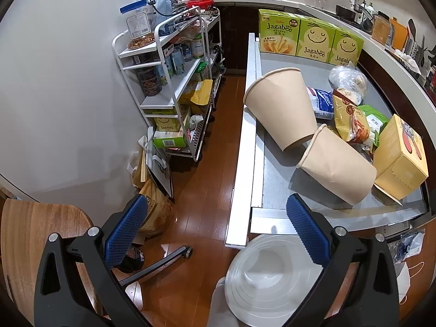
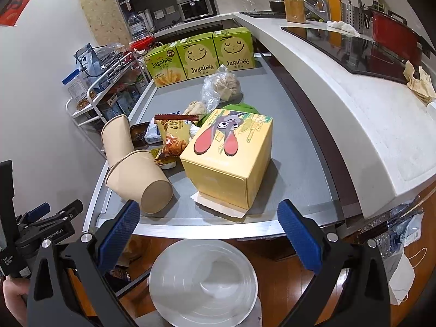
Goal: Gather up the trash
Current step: 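Move both tools toward the tan paper cups and yellow cartoon box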
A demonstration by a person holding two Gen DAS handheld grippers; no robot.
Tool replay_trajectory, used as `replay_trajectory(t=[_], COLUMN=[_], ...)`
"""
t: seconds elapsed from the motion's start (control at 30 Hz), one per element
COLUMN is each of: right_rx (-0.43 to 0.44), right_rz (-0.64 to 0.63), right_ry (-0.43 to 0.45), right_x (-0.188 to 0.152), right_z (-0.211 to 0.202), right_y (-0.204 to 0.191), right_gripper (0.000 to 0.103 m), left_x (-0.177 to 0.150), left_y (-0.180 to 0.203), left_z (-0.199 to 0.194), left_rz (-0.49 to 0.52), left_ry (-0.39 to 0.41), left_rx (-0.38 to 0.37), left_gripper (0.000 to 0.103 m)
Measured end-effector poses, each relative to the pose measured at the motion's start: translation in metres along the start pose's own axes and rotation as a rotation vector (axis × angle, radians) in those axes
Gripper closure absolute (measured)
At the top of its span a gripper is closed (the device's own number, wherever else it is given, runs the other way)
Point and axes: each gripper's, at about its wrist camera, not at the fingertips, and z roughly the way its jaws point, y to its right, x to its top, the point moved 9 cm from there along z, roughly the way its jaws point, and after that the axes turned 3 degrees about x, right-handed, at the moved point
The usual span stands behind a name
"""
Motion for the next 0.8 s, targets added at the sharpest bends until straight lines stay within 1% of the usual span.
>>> replay_trajectory(t=[0.23,0.3,0.47,0.6,0.67,0.73,0.8], right_rx=[-0.013,-0.007,-0.023,-0.033,-0.033,-0.032,-0.033], right_rz=[-0.01,0.008,0.001,0.003,0.013,0.025,0.03], right_ry=[0.017,0.012,0.017,0.025,0.026,0.027,0.026], right_x=[0.005,0.004,0.007,0.013,0.015,0.016,0.017], right_z=[-0.004,-0.005,-0.007,-0.01,-0.011,-0.012,-0.012], right_y=[0.001,0.0,0.001,0.002,0.003,0.005,0.005], right_gripper=[0.004,0.004,0.004,0.004,0.004,0.004,0.004], left_x=[0.0,0.002,0.005,0.008,0.009,0.009,0.008], left_y=[0.002,0.003,0.009,0.017,0.019,0.023,0.025], left_z=[-0.002,-0.004,-0.008,-0.013,-0.014,-0.016,-0.015], left_rz=[-0.004,-0.004,0.01,0.03,0.043,0.039,0.05], left_ry=[0.013,0.029,0.054,0.084,0.086,0.083,0.067], left_rx=[-0.019,-0.025,-0.032,-0.053,-0.056,-0.079,-0.079], left_gripper=[0.001,0.001,0.001,0.001,0.001,0.001,0.001])
